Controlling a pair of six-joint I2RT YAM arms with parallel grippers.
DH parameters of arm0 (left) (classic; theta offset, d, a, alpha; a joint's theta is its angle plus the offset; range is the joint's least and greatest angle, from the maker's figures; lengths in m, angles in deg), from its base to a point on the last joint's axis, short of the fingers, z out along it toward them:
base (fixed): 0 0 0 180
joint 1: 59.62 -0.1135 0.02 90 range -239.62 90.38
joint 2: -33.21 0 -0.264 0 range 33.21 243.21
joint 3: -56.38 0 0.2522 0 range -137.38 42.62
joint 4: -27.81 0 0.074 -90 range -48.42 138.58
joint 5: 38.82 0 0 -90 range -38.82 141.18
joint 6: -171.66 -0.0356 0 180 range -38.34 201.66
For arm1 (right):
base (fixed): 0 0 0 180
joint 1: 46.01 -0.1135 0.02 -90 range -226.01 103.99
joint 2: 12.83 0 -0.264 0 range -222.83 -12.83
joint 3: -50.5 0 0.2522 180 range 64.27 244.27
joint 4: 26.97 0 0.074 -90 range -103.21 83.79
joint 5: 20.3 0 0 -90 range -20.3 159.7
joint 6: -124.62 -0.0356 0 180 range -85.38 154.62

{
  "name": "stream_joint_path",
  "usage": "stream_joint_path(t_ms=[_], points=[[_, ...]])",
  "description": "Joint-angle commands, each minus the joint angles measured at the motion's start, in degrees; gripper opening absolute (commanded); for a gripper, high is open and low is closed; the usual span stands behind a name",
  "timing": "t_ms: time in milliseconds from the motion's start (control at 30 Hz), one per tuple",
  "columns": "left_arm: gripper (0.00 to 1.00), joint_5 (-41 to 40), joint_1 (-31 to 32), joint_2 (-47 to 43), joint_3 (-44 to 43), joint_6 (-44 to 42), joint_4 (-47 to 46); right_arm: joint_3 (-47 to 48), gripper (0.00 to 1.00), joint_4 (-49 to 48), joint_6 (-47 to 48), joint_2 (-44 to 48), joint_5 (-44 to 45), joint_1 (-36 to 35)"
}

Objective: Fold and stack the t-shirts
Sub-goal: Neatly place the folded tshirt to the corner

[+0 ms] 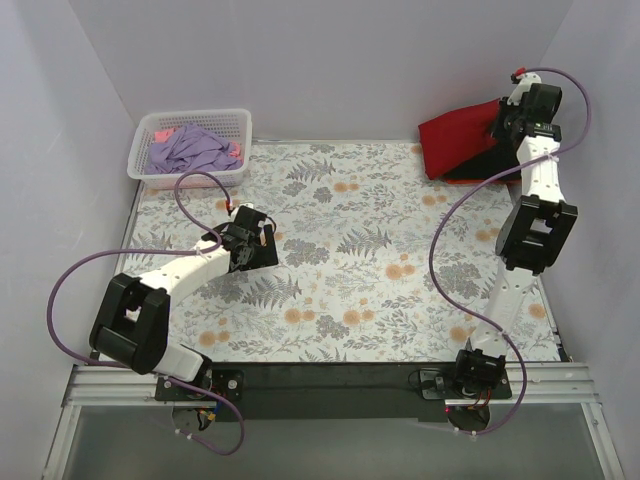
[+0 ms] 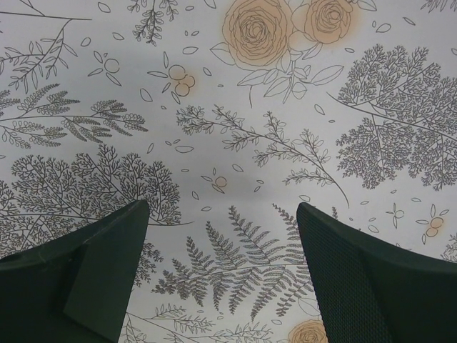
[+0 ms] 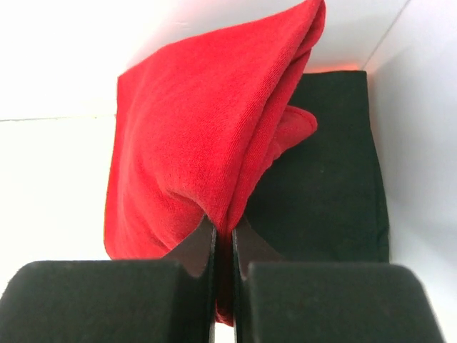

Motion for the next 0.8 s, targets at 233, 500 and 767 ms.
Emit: stream_joint_path(t_ms=[233, 500, 767], points=[[0.84, 1.69, -0.29, 0.89, -0.93, -0.02, -0.35, -2.42, 0.01, -6.42, 4.2, -4.51, 4.64, 3.66], [0.83, 1.69, -0.29, 2.12, -1.28, -0.02, -0.35, -3.82, 0.01, -8.27, 5.43, -6.8, 15.09, 3.49], [0.83, 1.95, -0.21, 2.47, -1.37, -0.02, -0.17, -6.03, 0.01, -7.91, 7.97, -7.42, 21.61, 2.53]])
